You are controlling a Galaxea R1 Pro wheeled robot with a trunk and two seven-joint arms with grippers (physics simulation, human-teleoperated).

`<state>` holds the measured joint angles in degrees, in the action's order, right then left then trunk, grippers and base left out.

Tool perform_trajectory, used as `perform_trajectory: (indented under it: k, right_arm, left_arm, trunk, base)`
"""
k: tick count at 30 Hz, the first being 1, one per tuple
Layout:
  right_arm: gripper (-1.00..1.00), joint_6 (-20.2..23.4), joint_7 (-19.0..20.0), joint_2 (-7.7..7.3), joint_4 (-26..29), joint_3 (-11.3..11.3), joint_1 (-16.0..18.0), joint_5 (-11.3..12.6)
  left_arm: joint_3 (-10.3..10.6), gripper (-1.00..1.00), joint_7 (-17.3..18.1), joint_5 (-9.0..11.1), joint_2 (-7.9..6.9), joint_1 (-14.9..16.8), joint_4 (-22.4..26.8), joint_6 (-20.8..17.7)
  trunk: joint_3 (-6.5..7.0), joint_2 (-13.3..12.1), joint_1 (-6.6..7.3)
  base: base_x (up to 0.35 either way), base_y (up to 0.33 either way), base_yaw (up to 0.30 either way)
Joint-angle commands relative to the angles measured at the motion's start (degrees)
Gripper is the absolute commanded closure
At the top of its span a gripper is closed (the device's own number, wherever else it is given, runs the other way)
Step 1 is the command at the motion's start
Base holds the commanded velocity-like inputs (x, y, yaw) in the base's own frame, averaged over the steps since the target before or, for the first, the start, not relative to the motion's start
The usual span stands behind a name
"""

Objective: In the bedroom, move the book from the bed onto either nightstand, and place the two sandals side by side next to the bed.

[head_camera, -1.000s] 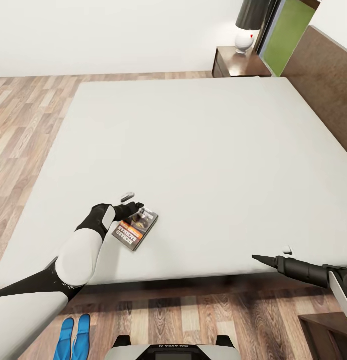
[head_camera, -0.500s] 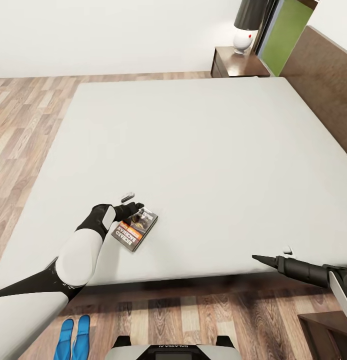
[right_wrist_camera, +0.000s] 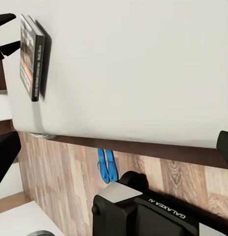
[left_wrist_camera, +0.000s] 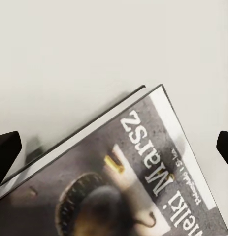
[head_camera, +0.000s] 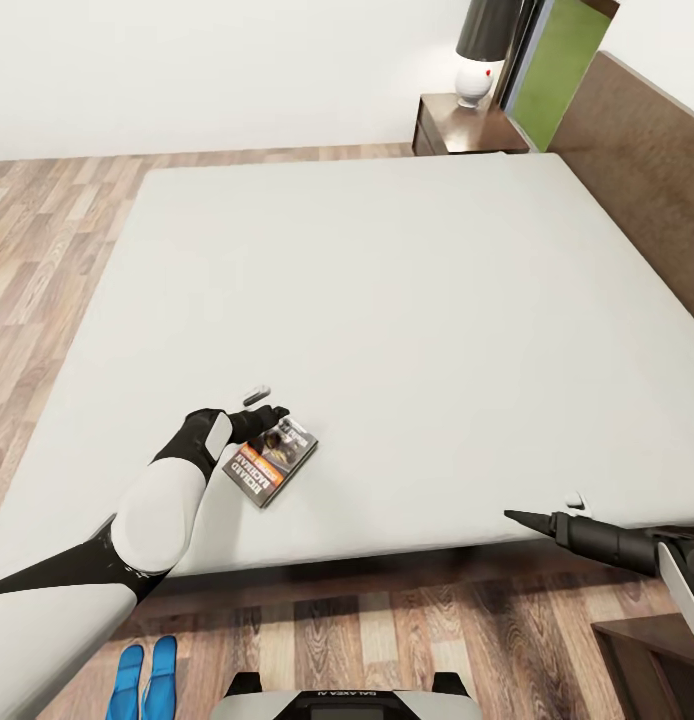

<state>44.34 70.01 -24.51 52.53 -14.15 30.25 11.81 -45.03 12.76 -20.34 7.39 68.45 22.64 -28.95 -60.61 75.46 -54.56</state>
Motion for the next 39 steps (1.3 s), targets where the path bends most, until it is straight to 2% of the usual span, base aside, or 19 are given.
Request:
perform_trajectory:
  k: [1, 11, 27, 39]
  right_arm:
    - [-1.0, 0.4, 0.0, -0.02, 0.0, 0.0, 0.0, 0.2]
    - [-1.0, 0.4, 0.0, -0.02, 0.0, 0.0, 0.0, 0.2]
    - [-1.0, 0.4, 0.0, -0.02, 0.0, 0.0, 0.0, 0.2]
    - [-1.0, 0.4, 0.0, -0.02, 0.0, 0.0, 0.1, 0.2]
  left_arm:
    - [-0.5, -1.0, 0.4, -0.5, 0.08, 0.0, 0.1, -0.4]
    - [-0.5, -1.0, 0.4, -0.5, 0.08, 0.0, 0.1, -0.4]
    - [-0.5, -1.0, 0.4, -0.5, 0.08, 0.0, 0.0, -0.4]
    - [-0.5, -1.0, 0.4, -0.5, -0.01, 0.0, 0.1, -0.4]
  trunk:
    - [-0.04, 0.0, 0.0]
    - [-0.04, 0.0, 0.0]
    - [-0.04, 0.0, 0.0]
    - [0.12, 0.0, 0.0]
  base:
    - [0.0, 0.0, 0.0]
    - [-0.132, 0.0, 0.0]
    - [-0.01, 0.0, 0.0]
    - [0.0, 0.0, -0.101]
